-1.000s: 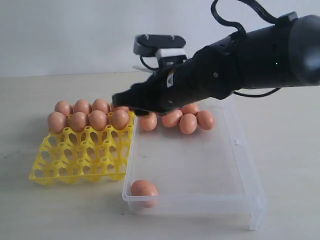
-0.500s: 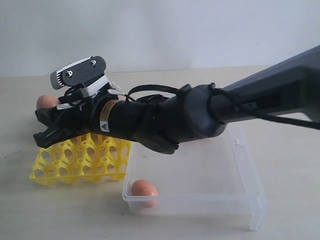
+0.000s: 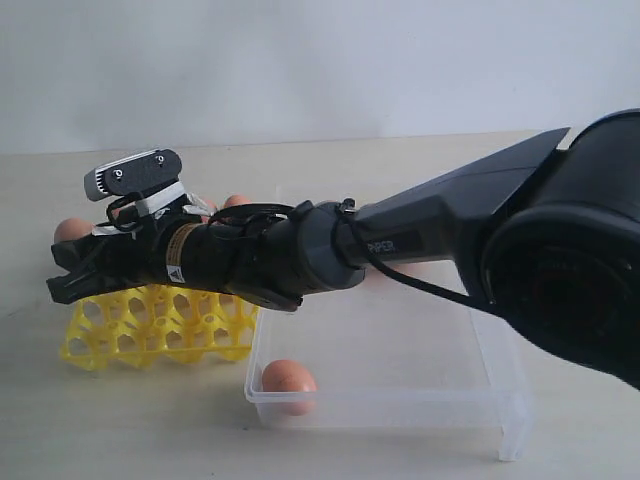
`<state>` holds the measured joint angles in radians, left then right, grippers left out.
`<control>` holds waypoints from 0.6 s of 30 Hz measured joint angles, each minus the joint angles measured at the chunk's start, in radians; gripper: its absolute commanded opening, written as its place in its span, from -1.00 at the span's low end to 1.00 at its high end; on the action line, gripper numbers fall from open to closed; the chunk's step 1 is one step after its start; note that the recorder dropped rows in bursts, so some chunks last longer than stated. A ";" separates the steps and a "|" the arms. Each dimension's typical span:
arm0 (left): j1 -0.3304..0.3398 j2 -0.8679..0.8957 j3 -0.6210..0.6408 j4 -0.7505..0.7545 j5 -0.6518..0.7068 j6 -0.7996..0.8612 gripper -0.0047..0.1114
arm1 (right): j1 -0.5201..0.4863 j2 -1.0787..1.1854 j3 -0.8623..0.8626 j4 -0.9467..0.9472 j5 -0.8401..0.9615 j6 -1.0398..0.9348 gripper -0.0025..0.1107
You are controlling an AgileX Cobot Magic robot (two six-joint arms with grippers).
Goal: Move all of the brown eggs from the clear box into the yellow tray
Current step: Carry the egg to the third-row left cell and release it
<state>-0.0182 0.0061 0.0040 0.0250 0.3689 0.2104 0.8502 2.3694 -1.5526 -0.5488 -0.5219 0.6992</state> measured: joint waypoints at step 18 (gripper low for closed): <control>0.000 0.000 0.000 0.000 0.000 0.000 -0.92 | 0.000 0.073 -0.098 0.017 0.167 0.080 -0.22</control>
<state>-0.0182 0.0061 0.0040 0.0250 0.3689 0.2104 0.8502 2.4428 -1.6503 -0.5319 -0.3547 0.7793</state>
